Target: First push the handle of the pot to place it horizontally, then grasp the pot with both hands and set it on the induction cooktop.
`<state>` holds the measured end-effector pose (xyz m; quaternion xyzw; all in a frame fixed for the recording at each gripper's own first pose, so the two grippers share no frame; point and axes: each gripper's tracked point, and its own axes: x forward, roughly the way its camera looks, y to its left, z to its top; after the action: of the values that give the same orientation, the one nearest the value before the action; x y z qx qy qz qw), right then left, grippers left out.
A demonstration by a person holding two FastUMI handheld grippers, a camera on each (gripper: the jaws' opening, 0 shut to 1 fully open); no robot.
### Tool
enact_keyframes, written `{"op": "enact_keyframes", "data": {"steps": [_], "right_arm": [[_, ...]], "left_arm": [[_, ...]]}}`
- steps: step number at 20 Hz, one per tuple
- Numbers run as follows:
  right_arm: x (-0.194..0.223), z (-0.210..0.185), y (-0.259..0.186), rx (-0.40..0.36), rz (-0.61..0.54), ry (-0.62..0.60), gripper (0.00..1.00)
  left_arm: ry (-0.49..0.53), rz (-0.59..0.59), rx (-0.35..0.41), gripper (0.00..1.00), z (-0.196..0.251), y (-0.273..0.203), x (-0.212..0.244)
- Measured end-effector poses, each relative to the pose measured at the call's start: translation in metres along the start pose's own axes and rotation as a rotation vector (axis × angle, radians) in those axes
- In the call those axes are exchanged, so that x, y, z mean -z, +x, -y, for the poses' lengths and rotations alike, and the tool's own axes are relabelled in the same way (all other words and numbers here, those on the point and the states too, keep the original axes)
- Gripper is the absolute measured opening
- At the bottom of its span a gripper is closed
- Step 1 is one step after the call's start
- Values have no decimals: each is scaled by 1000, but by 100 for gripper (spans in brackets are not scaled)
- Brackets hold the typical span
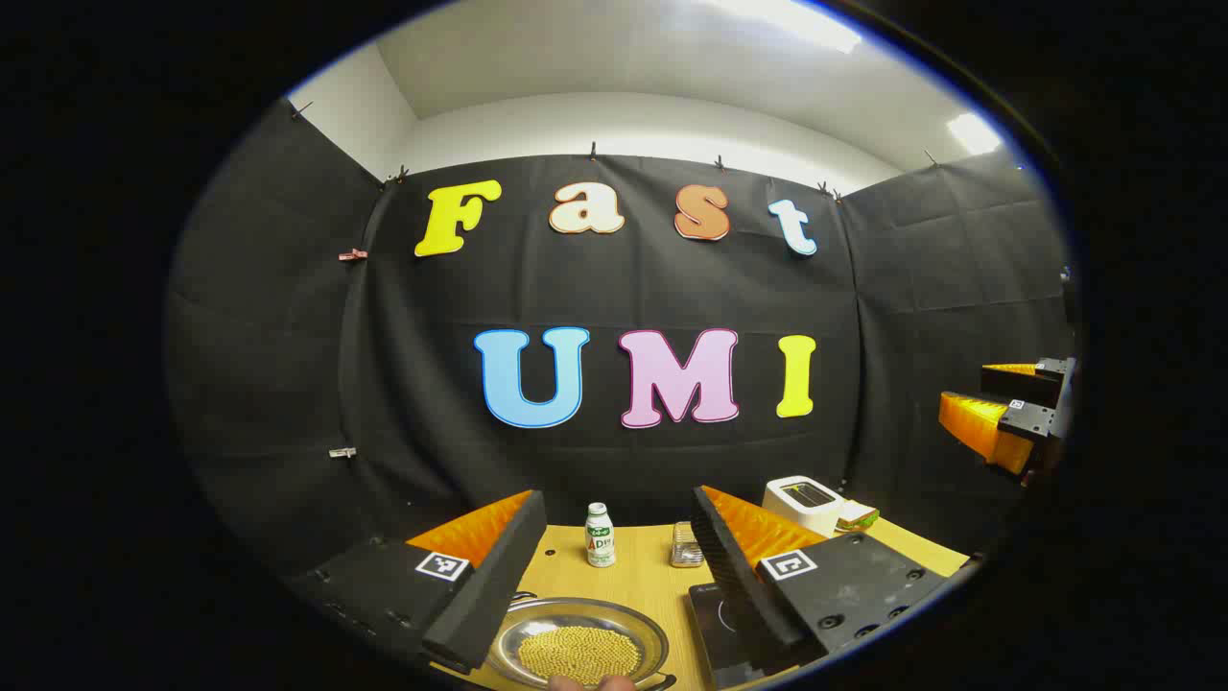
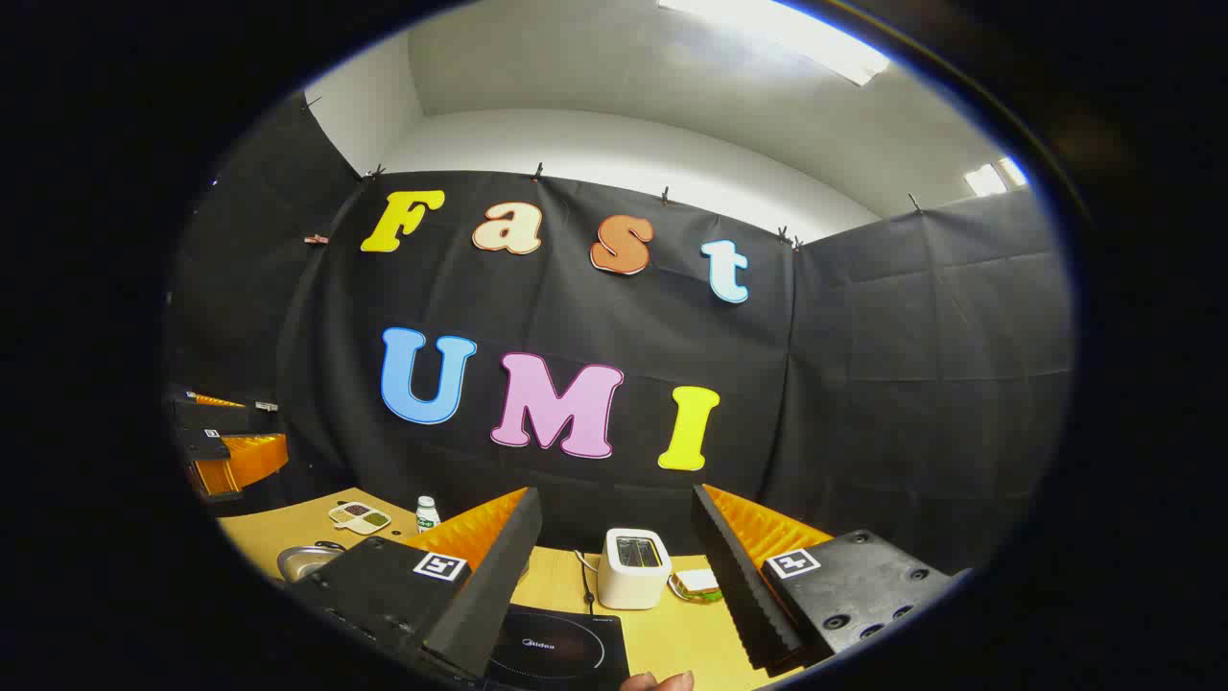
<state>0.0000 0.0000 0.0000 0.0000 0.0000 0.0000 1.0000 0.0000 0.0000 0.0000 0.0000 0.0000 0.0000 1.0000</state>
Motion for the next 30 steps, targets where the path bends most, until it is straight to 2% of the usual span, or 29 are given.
{"op": "enact_keyframes", "data": {"steps": [15,19,21,23,26,28,30], "right_arm": [[1,1,3,2,1,2,97],[0,1,5,3,-1,1,97],[0,2,5,4,0,-5,97],[-2,2,6,5,5,-2,97],[-1,3,8,5,2,2,97],[0,3,9,3,0,2,97],[1,4,9,5,0,2,97]], "left_arm": [[12,24,-11,95,-3,0,-7],[-22,60,6,94,0,-2,-18],[-29,88,3,85,-2,-3,-26],[-17,99,23,65,2,-4,-31],[-28,94,57,17,1,-4,-32],[-57,56,148,5,16,-6,-22],[-29,-6,211,5,19,-6,-5]]}}
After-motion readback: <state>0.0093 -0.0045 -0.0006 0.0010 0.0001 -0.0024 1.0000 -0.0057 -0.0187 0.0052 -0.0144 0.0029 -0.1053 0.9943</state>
